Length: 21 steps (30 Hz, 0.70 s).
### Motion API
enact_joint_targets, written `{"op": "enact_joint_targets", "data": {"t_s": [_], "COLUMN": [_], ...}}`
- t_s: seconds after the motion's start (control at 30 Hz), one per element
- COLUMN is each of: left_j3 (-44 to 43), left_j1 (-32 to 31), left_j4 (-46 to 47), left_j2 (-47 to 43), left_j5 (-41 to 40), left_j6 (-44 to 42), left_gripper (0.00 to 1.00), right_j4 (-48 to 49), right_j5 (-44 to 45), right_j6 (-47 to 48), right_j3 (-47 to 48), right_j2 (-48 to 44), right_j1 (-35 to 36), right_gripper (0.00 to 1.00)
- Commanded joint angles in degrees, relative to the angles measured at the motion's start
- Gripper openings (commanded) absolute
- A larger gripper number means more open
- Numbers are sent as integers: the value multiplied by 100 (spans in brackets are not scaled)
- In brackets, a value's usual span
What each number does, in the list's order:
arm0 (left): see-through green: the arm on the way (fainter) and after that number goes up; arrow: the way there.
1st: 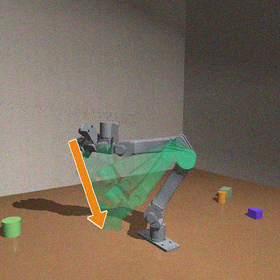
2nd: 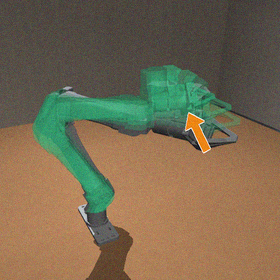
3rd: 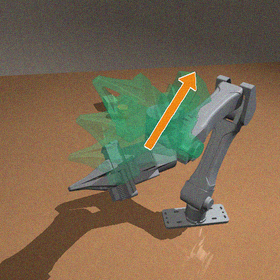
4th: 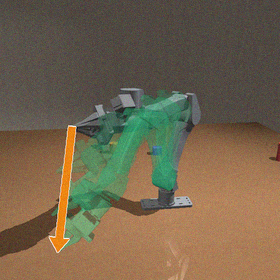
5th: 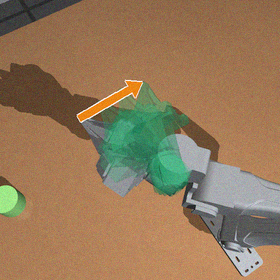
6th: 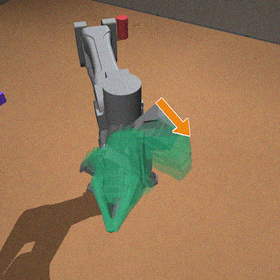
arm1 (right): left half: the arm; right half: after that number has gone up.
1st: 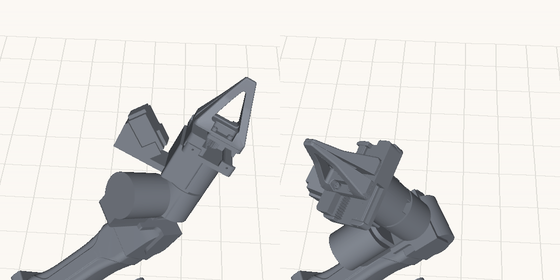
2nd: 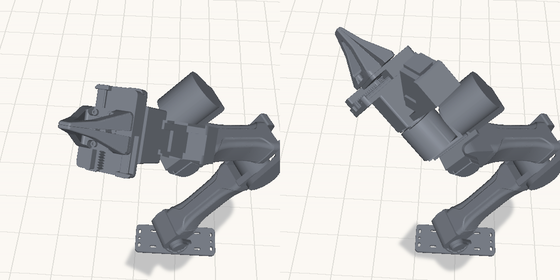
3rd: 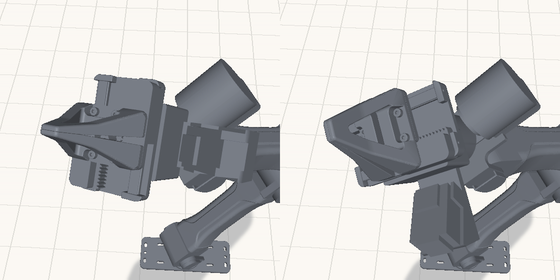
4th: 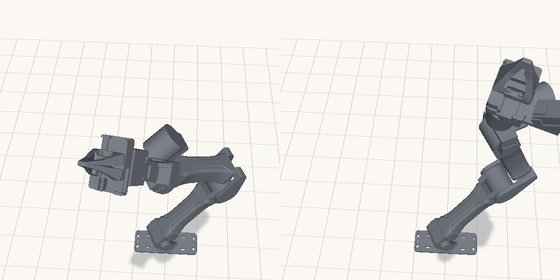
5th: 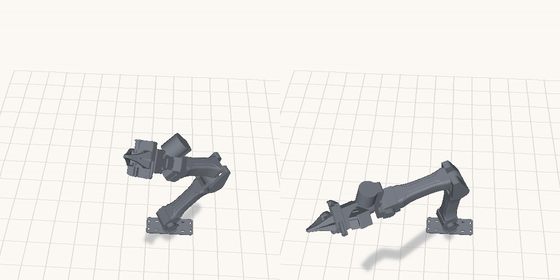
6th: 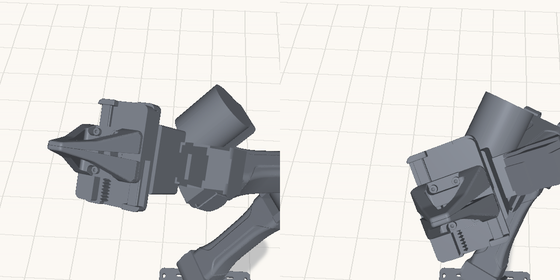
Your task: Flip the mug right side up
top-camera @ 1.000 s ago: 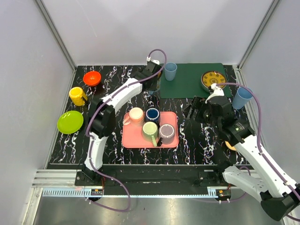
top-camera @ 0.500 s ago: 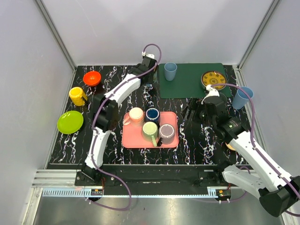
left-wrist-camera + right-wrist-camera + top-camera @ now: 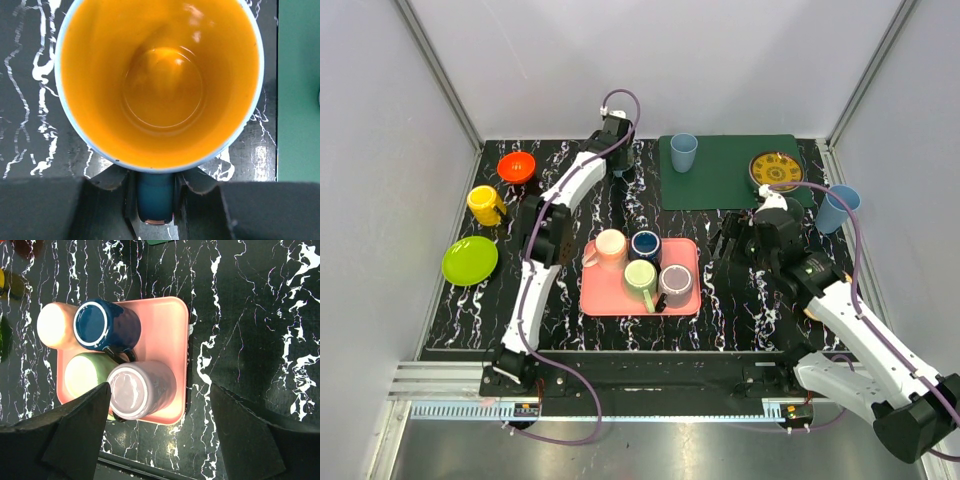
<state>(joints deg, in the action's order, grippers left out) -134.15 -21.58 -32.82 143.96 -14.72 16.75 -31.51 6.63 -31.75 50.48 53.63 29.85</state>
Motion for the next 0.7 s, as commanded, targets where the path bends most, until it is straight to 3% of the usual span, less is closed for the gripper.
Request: {"op": "enact_joint_targets", "data": {"t_s": [0.0,0.2,0.27,0.43,0.53,0.67], "left_j3": [-428,-314,-253,362,757,1223], "left_j1": [-135,-276,-320,-320,-303,-294], "left_j4": [803,900,909,1023,1119,1260], "left_j2": [0,-8,-69,-429,-825,-1780], "left_j5": [364,435,391,128,-144,-531], "left_j6": [12,-58,-111,-76,-84,-120], "left_gripper": [0,0,7,49,59,88], "right_j4": [162,259,277,277,250,233], "right_j5": [216,224,207,207,216,172], "right_j6": [46,37,46,46,46,2], "right_j3": [50,-20,-29,-47,-64,-117], "right_j2": [51,236,271,236,192,175], "right_j1": [21,21,21,21,21,21], "right_gripper": [86,85,86,86,87,87]}}
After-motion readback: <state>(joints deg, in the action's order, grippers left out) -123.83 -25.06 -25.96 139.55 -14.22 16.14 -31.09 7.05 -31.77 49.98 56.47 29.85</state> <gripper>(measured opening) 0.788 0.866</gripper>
